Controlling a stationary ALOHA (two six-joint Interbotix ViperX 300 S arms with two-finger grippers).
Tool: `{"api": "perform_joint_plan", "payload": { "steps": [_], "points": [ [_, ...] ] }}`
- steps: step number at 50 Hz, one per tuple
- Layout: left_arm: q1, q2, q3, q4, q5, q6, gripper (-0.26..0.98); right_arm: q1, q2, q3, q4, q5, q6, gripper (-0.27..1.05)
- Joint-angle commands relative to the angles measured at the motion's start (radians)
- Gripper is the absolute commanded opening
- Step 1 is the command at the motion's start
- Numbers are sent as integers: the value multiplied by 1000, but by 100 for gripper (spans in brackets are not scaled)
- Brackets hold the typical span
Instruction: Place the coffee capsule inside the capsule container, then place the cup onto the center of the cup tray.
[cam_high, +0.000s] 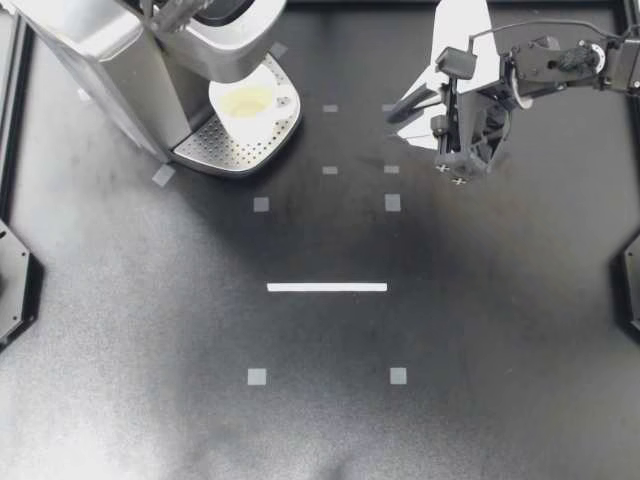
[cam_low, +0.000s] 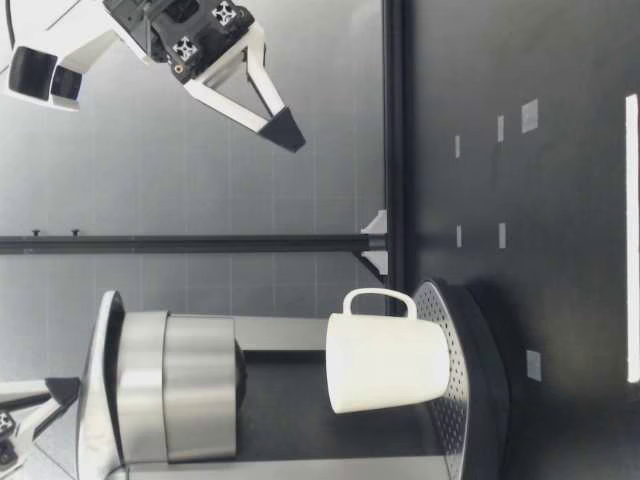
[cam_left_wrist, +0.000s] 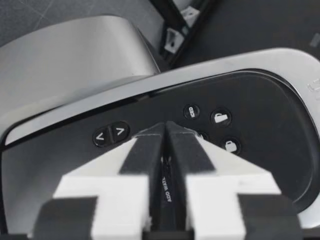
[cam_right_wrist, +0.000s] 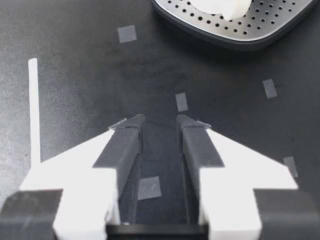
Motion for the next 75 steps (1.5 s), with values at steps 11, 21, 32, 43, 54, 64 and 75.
{"api": "perform_joint_plan", "payload": {
  "steps": [11, 21, 32, 43, 54, 64, 75],
  "points": [
    [5, 8, 43, -32, 5, -6, 11, 5, -12, -12, 3, -9, -2, 35],
    [5, -11, 29, -28, -12, -2, 11, 5, -11, -11, 5, -11, -2, 35],
    [5, -57, -6, 40, -49, 0, 11, 5, -11, -9, 6, -9, 0, 35],
    [-3, -49, -49, 31, -51, 21, 11, 5, -11, -12, 6, -18, -2, 35],
    [-49, -12, -75, 26, -40, 25, 11, 5, -11, -12, 8, -20, -2, 35],
    [-55, 12, -69, 25, -40, 21, 11, 5, -8, -11, 6, -21, -3, 35],
    [-55, 28, -61, 21, -40, 20, 11, 5, -3, -11, 5, -26, -5, 35]
  ]
}}
